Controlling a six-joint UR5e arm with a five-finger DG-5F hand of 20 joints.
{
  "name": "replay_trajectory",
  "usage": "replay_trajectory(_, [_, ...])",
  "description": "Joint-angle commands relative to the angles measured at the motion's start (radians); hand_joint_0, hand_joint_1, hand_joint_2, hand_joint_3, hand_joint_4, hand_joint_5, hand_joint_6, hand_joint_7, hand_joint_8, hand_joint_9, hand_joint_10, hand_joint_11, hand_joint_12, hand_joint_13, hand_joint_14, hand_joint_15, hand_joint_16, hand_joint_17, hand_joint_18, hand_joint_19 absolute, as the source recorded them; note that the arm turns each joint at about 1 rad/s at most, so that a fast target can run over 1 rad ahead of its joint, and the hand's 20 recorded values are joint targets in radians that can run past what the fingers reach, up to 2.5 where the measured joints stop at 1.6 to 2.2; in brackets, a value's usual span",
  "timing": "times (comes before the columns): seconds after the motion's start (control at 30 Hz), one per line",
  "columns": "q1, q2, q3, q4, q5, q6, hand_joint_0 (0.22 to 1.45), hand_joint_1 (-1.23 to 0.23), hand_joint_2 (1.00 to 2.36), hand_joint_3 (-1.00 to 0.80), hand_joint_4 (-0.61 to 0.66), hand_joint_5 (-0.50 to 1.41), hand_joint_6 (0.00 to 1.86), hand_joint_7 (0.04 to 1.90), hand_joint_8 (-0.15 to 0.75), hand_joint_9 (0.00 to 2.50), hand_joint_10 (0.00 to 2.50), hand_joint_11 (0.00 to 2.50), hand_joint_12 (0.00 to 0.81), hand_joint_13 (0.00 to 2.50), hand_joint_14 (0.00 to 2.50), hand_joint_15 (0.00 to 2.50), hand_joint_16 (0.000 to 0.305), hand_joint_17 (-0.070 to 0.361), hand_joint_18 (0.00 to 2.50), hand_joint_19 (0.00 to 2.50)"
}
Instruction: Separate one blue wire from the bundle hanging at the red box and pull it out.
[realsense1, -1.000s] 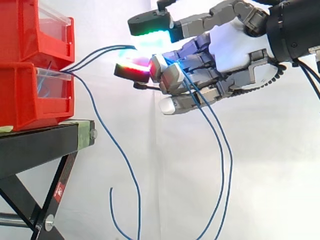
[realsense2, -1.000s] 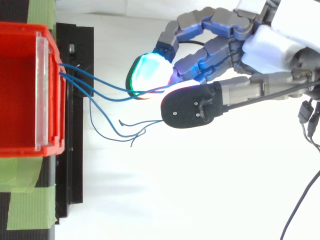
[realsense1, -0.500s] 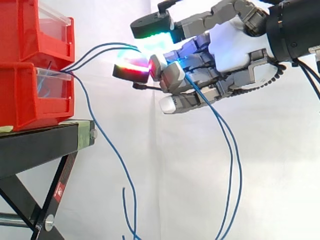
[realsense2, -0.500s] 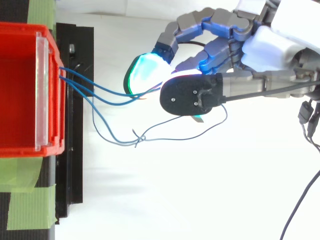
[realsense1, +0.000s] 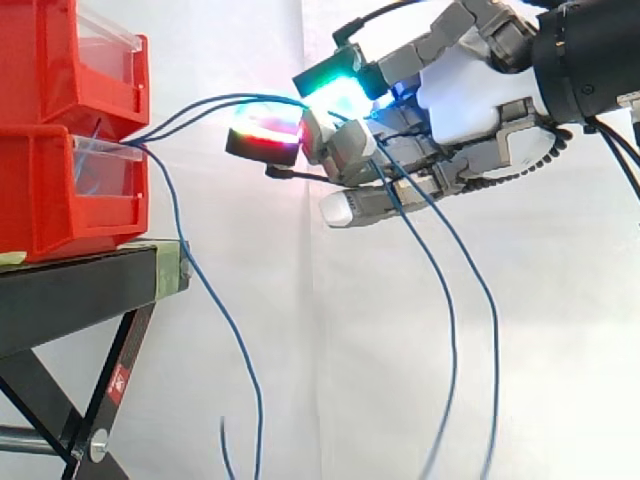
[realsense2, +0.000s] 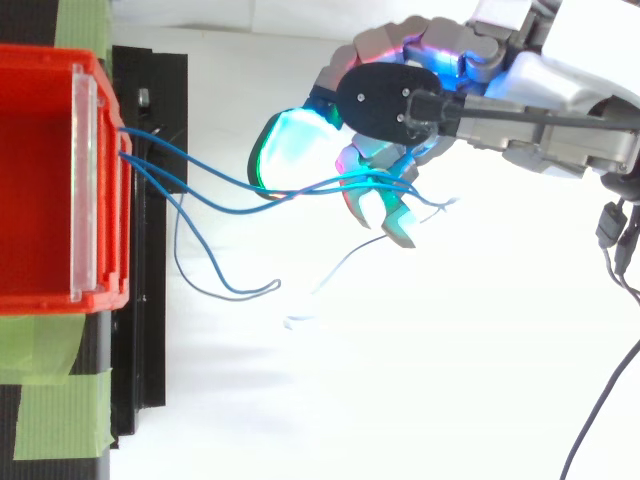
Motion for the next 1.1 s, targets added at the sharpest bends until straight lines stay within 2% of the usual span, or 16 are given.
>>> replay_trajectory(0.0, [0.000,0.000,0.000,0.000,0.000,0.000,0.44,-0.43,1.71,-0.27,0.23,-0.19,0.91,0.79,0.417,1.06,0.00,1.30,0.528,1.09,0.24,1.31,0.069,0.156,0.90,0.51])
replay_trajectory(0.03, [0.000,0.000,0.000,0.000,0.000,0.000,0.44,-0.43,1.69,-0.27,0.23,-0.19,0.90,0.79,0.423,1.07,0.00,1.30,0.531,1.10,0.25,1.30,0.070,0.158,0.91,0.50])
replay_trajectory(0.13, [-0.001,0.000,0.000,0.000,0.000,0.000,0.48,-0.48,1.24,-0.25,0.25,-0.19,0.89,0.80,0.426,1.06,0.00,1.33,0.535,1.10,0.24,1.32,0.071,0.160,0.90,0.51])
replay_trajectory(0.17, [0.000,0.000,0.000,0.000,0.000,0.000,0.52,-0.50,1.01,-0.22,0.25,-0.19,0.89,0.81,0.417,1.05,0.00,1.33,0.524,1.10,0.20,1.35,0.070,0.156,0.88,0.51])
replay_trajectory(0.2, [0.000,0.000,0.000,0.000,0.000,0.000,0.50,-0.46,1.01,-0.28,0.22,-0.20,0.88,0.84,0.378,1.03,0.01,1.34,0.471,1.09,0.05,1.47,0.063,0.142,0.82,0.55])
replay_trajectory(0.23, [0.000,0.000,0.000,0.000,0.000,0.000,0.49,-0.44,1.01,-0.31,0.19,-0.21,0.87,0.89,0.339,0.99,0.01,1.38,0.413,1.06,0.00,1.52,0.056,0.126,0.76,0.59])
replay_trajectory(0.37, [-0.001,0.000,0.000,0.000,-0.002,0.000,0.43,-0.38,1.00,-0.50,0.23,-0.20,0.86,0.85,0.367,1.01,0.01,1.37,0.457,1.10,0.00,1.50,0.062,0.139,0.81,0.55])
replay_trajectory(0.53, [0.000,0.000,0.000,0.006,0.000,0.000,0.36,-0.37,1.00,-0.50,0.27,-0.20,0.86,0.80,0.412,1.04,0.00,1.36,0.518,1.10,0.16,1.39,0.070,0.157,0.88,0.51])
replay_trajectory(0.67, [-0.001,0.000,0.000,0.006,0.000,0.000,0.34,-0.39,1.00,-0.50,0.29,-0.20,0.86,0.80,0.423,1.04,0.00,1.38,0.533,1.10,0.20,1.36,0.072,0.162,0.90,0.50])
replay_trajectory(0.9, [0.000,0.000,0.000,0.006,0.000,0.000,0.28,-0.31,1.00,-0.50,0.30,-0.20,0.85,0.79,0.454,1.05,0.01,1.40,0.568,1.09,0.29,1.30,0.078,0.175,0.94,0.49])
replay_trajectory(0.97, [-0.001,0.000,0.000,0.006,0.000,0.000,0.30,-0.22,1.00,-0.50,0.29,-0.20,0.83,0.80,0.446,1.05,0.00,1.39,0.564,1.10,0.26,1.34,0.077,0.173,0.92,0.50])
replay_trajectory(1.0, [-0.001,0.000,0.000,0.006,0.000,0.000,0.37,-0.13,1.00,-0.50,0.25,-0.20,0.81,0.84,0.412,1.03,0.01,1.35,0.521,1.10,0.08,1.44,0.071,0.159,0.86,0.54])
replay_trajectory(1.03, [-0.001,0.000,0.000,0.006,0.002,0.000,0.42,-0.14,1.00,-0.50,0.22,-0.20,0.80,0.88,0.378,1.01,0.01,1.33,0.483,1.08,0.00,1.49,0.066,0.149,0.81,0.56])
replay_trajectory(1.07, [-0.001,0.000,0.000,0.006,0.002,0.000,0.48,-0.25,1.00,-0.47,0.17,-0.19,0.79,0.93,0.341,0.98,0.02,1.32,0.446,1.04,0.00,1.49,0.060,0.134,0.74,0.61])
